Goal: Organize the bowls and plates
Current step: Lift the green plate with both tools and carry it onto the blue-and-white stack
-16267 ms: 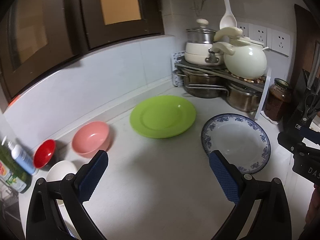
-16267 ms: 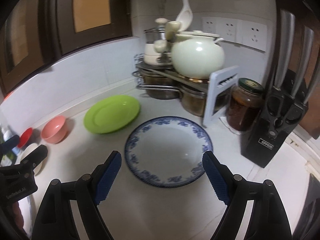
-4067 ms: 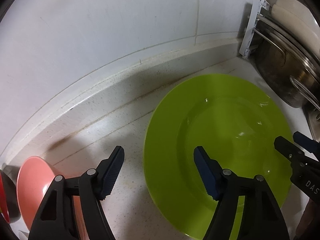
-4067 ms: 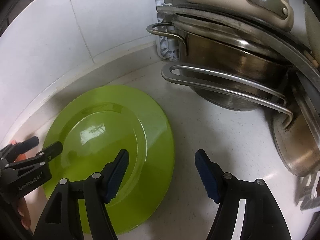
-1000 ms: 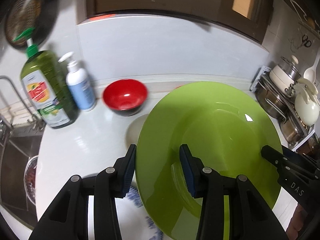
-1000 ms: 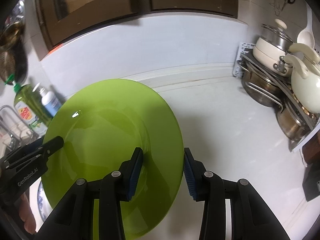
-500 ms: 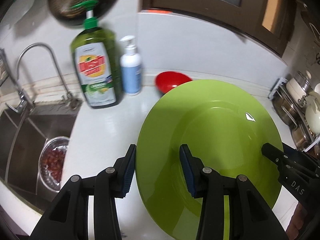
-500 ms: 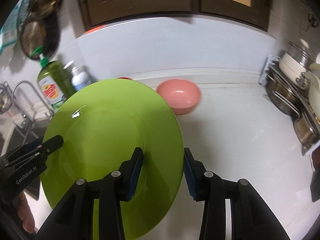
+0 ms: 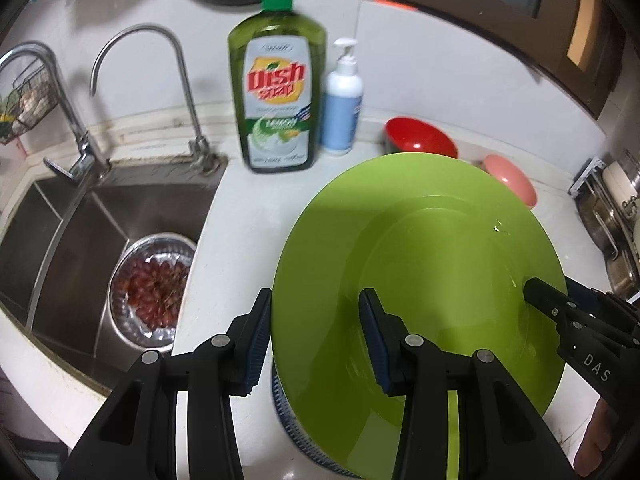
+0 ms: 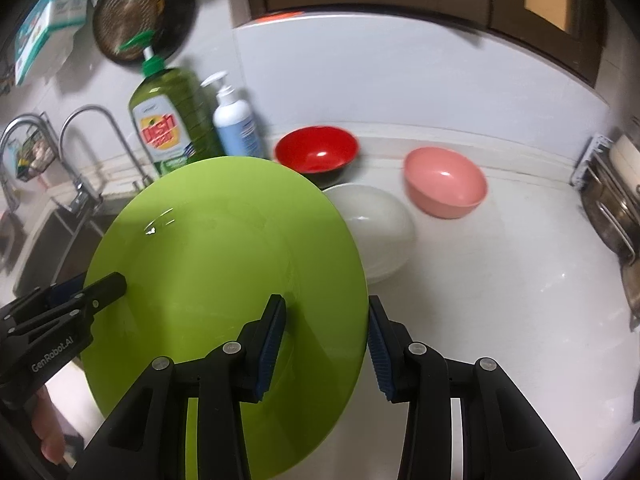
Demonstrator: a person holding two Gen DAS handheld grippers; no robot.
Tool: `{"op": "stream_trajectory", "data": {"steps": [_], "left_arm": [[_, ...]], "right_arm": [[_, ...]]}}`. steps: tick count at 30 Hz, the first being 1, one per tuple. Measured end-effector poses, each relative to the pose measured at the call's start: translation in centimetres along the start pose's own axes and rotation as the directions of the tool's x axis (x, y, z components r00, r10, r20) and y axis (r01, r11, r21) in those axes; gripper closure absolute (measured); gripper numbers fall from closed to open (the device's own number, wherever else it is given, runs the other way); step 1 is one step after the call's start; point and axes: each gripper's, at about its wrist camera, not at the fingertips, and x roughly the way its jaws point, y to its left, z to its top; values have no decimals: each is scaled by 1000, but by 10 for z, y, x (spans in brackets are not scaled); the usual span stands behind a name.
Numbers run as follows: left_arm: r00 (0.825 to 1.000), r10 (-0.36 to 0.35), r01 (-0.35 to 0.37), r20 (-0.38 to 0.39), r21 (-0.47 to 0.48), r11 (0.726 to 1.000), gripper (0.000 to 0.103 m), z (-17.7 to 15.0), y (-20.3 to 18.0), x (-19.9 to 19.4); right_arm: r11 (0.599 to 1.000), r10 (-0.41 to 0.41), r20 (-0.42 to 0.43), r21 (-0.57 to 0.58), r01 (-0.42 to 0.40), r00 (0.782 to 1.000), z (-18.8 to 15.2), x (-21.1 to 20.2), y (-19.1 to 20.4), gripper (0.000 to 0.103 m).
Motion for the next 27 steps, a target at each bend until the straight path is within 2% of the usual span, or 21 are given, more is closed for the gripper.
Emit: {"op": "stream_trajectory", "data": {"steps": [10, 17, 27], "left_arm": [[996, 19, -19, -89, 4, 1000, 60, -25, 16, 23], [988, -1, 0, -151, -7, 1000, 60, -40, 17, 47], [978, 5, -5, -207, 0, 1000, 60, -51, 14, 71]], "right_arm": [[999, 26, -92, -23, -28, 995, -21, 26, 23, 62], [1000, 16, -162, -22, -20, 987, -38, 46, 24, 62], [1000, -3, -223, -15, -1, 975, -55, 68, 20, 62]]}}
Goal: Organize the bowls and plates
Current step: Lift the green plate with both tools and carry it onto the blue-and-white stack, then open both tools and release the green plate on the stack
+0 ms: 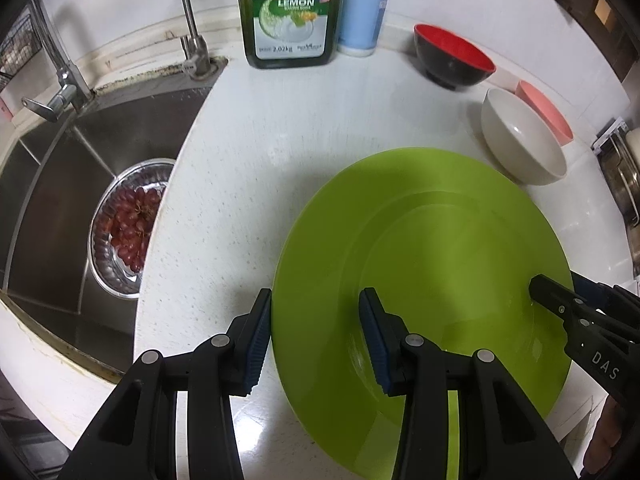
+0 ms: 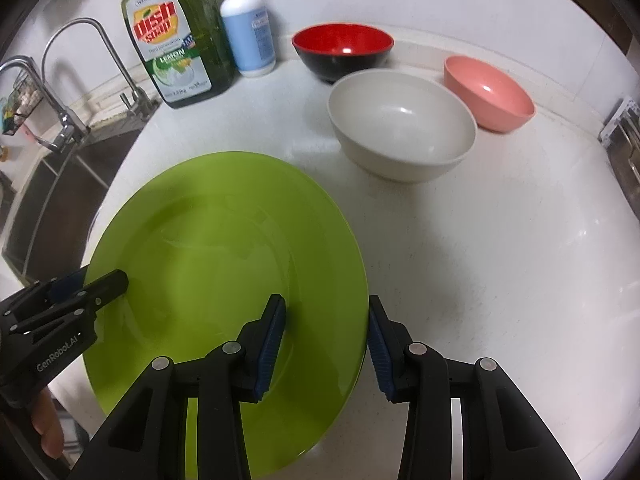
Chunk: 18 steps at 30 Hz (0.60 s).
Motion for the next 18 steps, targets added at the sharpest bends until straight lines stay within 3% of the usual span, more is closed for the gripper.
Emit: {"op": "stream_trajectory", "data": {"steps": [18], "left_arm": [[999, 19, -19, -28, 14, 1000, 60, -1, -4, 11]], "right_arm": [[1000, 7, -46, -6, -7, 999, -4, 18, -5, 61]]}}
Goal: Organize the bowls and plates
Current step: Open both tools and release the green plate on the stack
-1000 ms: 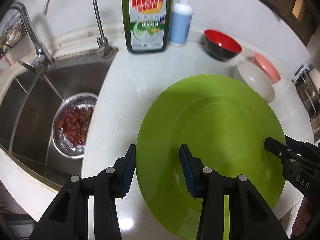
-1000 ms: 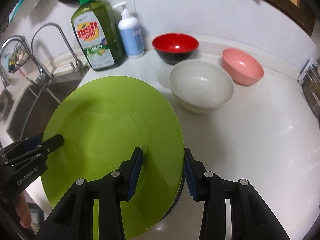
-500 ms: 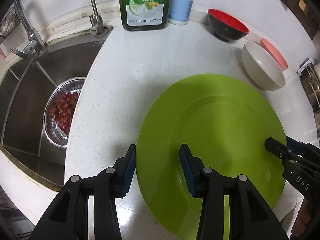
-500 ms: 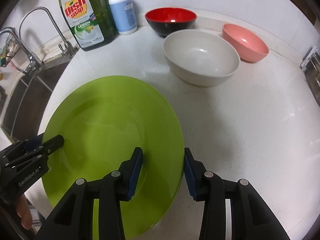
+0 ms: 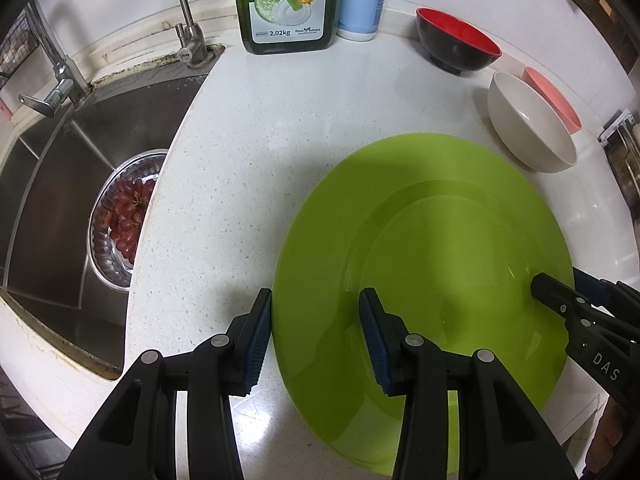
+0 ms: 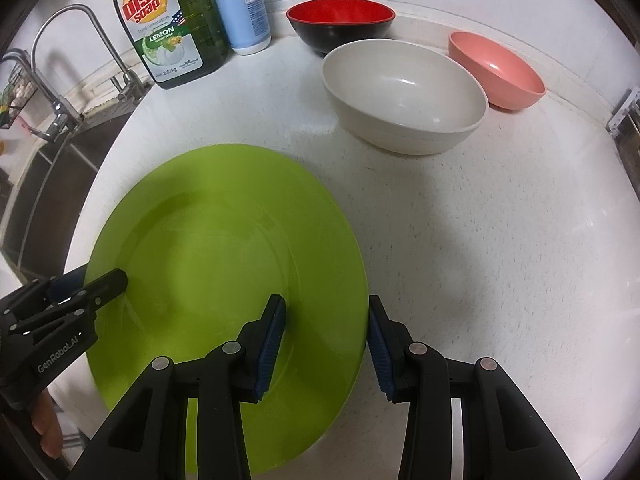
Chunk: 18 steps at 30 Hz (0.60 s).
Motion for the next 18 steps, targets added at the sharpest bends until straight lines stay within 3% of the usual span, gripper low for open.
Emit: {"op": "stream_trajectory", "data": {"steps": [4, 8, 11, 18], "left_arm": [[1000, 5, -5, 6, 4, 1000, 59, 1, -1, -2], [999, 23, -23, 28, 20, 1000, 46, 1, -5, -7], [999, 27, -28, 43, 26, 999, 44, 3, -6, -12], [997, 11, -15, 80, 53, 998, 38, 9, -14, -28]], "right_arm": [[1000, 2, 0, -8, -2, 1000, 0, 0, 0, 61], [1000, 3, -1, -12, -3, 1000, 1, 0, 0, 60], [1000, 12, -12, -1, -12, 1000, 1, 1, -4, 52], [1000, 30, 9, 3, -30, 1000, 2, -7, -7, 52]]}}
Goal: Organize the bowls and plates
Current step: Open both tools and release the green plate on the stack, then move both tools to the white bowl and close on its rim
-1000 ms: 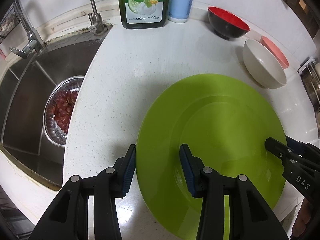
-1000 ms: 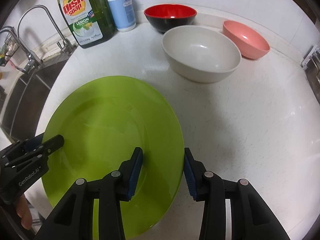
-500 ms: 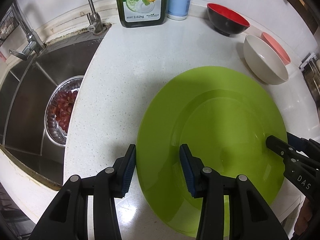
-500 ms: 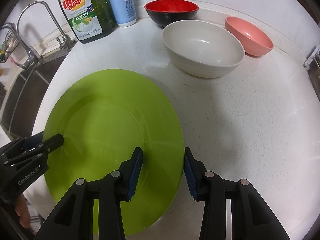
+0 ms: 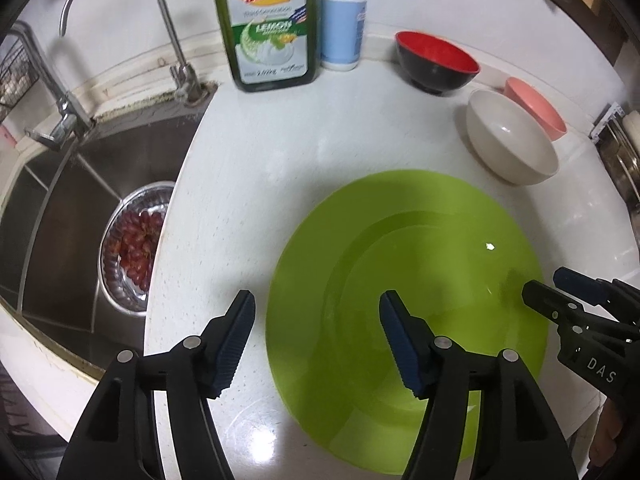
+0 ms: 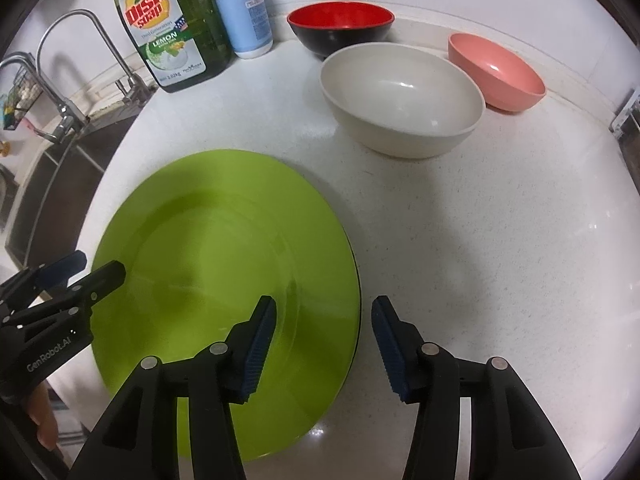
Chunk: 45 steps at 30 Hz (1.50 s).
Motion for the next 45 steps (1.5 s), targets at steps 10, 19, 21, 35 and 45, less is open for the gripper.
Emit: {"op": "stream_trajectory", "data": {"steps": [10, 19, 21, 35, 45], "left_arm": [[996, -25, 20, 84, 61, 998, 31, 24, -28, -25], [988, -46, 35, 150, 79, 996, 29, 49, -52, -42], [986, -47, 34, 160, 84, 996, 28, 56, -58, -43], [984, -39, 17, 175, 125, 992, 20, 105, -99, -18], [991, -60, 44, 116, 137, 990, 21, 134, -121, 23]], "right_arm": [[999, 6, 87, 36, -9, 996, 9, -30, -19, 52], [998, -16, 175, 59, 6, 984, 25, -56, -38, 52], [998, -19, 194, 62, 7, 981, 28, -61, -43, 52], [996, -32, 251, 86, 10, 967, 64, -62, -82, 52], [991, 21, 221, 127, -50, 975, 93, -30, -111, 52]]}}
